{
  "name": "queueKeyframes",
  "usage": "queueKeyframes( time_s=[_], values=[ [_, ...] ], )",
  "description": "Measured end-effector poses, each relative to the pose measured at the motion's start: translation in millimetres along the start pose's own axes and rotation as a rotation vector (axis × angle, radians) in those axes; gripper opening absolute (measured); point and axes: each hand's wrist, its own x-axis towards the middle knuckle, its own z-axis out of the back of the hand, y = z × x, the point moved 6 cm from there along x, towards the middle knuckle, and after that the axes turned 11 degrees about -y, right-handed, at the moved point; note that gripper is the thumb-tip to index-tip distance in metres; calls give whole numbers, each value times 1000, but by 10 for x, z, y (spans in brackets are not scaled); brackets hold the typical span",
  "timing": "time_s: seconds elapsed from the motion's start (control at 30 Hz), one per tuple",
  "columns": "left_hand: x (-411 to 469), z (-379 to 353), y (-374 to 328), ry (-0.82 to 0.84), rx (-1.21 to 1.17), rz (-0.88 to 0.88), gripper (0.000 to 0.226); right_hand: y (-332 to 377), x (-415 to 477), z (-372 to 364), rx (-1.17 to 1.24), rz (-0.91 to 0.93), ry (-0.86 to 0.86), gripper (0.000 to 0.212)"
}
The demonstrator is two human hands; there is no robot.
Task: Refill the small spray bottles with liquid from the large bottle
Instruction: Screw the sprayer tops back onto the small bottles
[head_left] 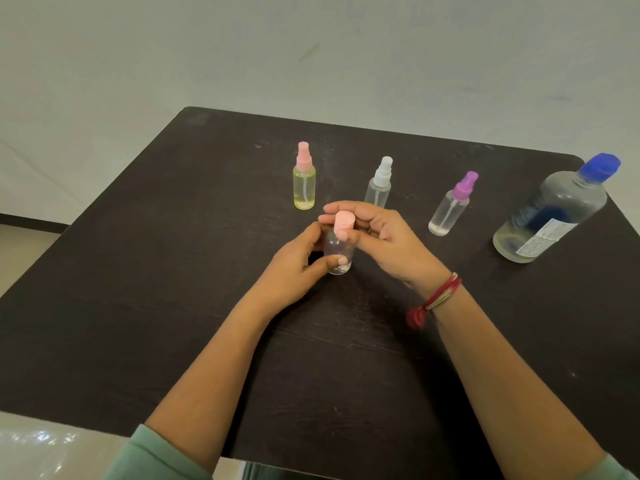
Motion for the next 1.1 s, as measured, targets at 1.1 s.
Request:
queueKeyframes(
  time_s=[1.1],
  values=[
    [2, -11, 3, 192, -178, 41, 45, 56, -119, 7, 12, -46, 74, 36]
  ],
)
